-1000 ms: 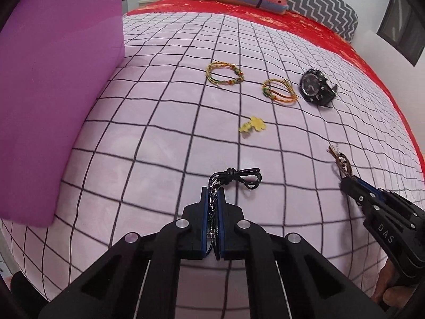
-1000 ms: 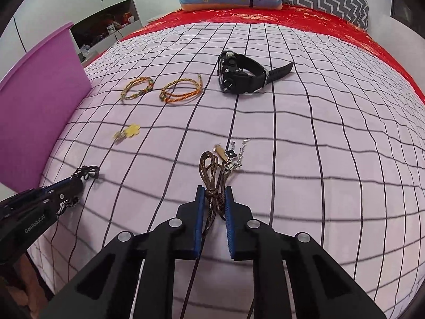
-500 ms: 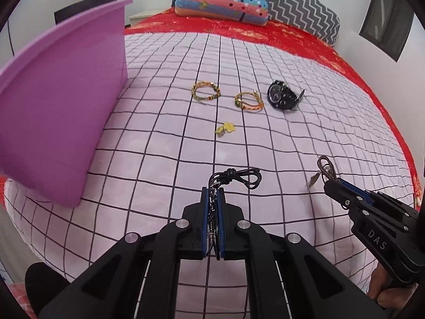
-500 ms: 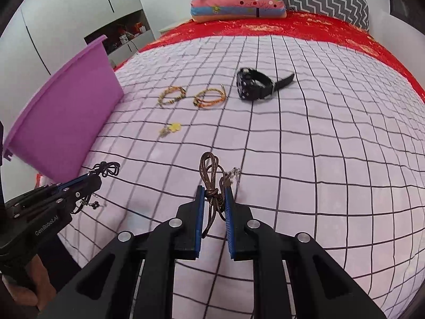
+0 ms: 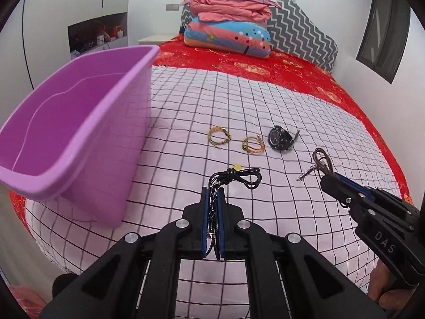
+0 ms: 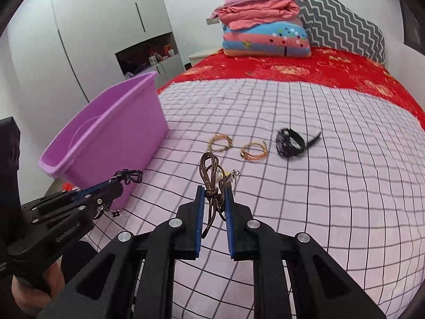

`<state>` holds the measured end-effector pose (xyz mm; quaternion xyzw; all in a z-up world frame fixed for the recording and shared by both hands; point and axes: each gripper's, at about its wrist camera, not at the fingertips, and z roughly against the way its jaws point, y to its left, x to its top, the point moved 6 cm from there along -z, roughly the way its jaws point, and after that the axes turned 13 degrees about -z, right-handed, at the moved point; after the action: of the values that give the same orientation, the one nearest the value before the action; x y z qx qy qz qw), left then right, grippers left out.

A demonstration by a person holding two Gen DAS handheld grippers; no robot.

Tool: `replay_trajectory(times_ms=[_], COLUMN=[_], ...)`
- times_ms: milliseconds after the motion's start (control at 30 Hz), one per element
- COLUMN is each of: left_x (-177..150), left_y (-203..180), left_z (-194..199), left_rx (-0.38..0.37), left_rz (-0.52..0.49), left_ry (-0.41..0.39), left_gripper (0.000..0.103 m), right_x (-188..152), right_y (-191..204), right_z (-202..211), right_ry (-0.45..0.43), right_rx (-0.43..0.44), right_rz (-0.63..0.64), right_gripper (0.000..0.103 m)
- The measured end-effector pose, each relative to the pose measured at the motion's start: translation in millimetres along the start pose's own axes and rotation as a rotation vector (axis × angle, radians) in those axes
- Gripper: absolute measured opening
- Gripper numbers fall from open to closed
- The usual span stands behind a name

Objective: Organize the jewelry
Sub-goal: 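Carry both held items over the purple basin and open both tools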

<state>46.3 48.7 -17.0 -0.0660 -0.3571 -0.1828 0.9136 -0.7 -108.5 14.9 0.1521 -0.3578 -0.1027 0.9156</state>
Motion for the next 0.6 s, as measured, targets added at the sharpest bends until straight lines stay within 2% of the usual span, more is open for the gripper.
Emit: replay_trajectory(times_ms=[233,367,600], left_x=[18.3,32.4,41.8], left_y=[35.8,64.9,126.5], left_z=[23.4,42.9,61.4], left_rx=[0.024,0.069,0.162], left_rz=[0.034,0.041,0.077], left_ry=[-0.035,-0.086,-0.117], left_gripper=[0.007,0.007,0.007], right_x=[21.8,32.2,44.0], right_y=[46.7,76.2,136.5], right_z=[7.3,0.6,-16.8], right_ry=[-0.026,-0.021,-0.007], right_rx=[0.046,0.090,0.163], right_rz=[0.051,0.066,0.121], right_gripper=[0.015,0.015,0.015])
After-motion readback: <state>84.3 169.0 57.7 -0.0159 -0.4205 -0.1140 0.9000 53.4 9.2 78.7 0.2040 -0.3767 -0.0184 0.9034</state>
